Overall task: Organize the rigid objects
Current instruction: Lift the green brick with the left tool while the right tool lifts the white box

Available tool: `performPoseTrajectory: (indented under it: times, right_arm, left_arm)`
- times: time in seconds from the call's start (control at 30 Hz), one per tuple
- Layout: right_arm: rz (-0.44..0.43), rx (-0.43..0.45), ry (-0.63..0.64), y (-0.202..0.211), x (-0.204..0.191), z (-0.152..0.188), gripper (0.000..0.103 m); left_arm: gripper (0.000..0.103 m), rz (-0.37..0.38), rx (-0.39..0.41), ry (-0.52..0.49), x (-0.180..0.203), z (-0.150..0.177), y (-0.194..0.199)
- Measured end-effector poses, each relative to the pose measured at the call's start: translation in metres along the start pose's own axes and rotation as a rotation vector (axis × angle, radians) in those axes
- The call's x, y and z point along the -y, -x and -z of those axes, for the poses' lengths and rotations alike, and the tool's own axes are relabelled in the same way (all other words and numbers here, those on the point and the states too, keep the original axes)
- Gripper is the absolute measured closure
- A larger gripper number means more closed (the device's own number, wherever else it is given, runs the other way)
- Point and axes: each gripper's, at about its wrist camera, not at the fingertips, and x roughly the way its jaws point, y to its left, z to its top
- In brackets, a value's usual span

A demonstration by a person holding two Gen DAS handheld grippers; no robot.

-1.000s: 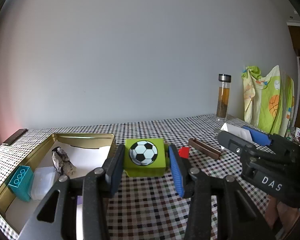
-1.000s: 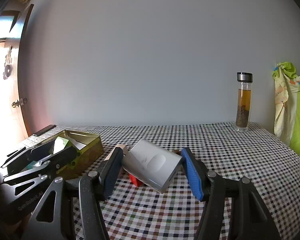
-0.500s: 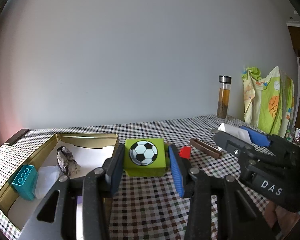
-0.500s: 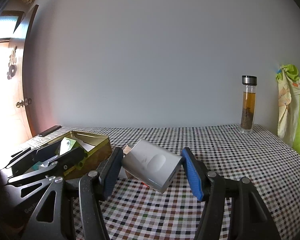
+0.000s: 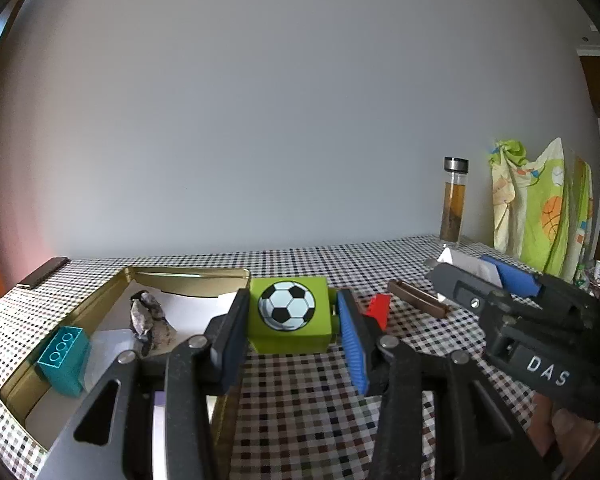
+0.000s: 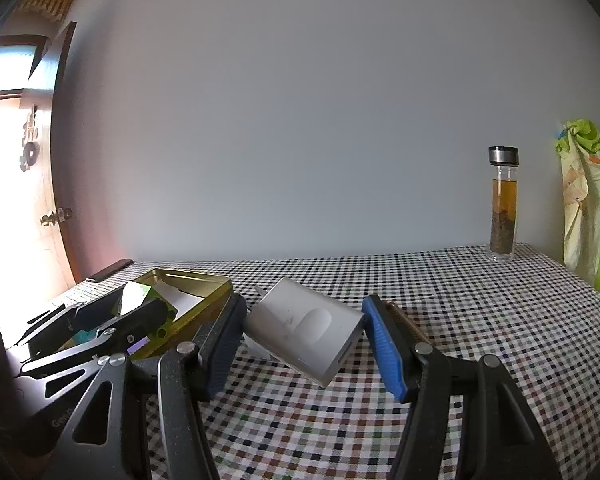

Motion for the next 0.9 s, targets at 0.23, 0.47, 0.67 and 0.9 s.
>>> performPoseTrajectory:
  times: [0.23,0.47,0.67,0.9]
  right_arm:
    - [-0.011,0.0,0.012,0.0,-0.009,0.0,0.04]
    - [-0.024,0.004,0.008,0.001,-0.013,0.001,0.04]
    - [-0.036,0.005,0.004,0.001,-0.015,0.001,0.04]
    - [-0.046,0.005,0.015,0.001,-0.022,0.002,0.04]
  left_arm:
    - [0.06,-0.005,0.005,0.004,-0.002,-0.001,0.001]
    - [0.06,-0.013,0.007,0.006,-0.005,0.001,0.008]
    - [0.06,-0.016,0.009,0.009,-0.009,0.002,0.009]
    - [0.06,-0.02,0.011,0.013,-0.012,0.004,0.013]
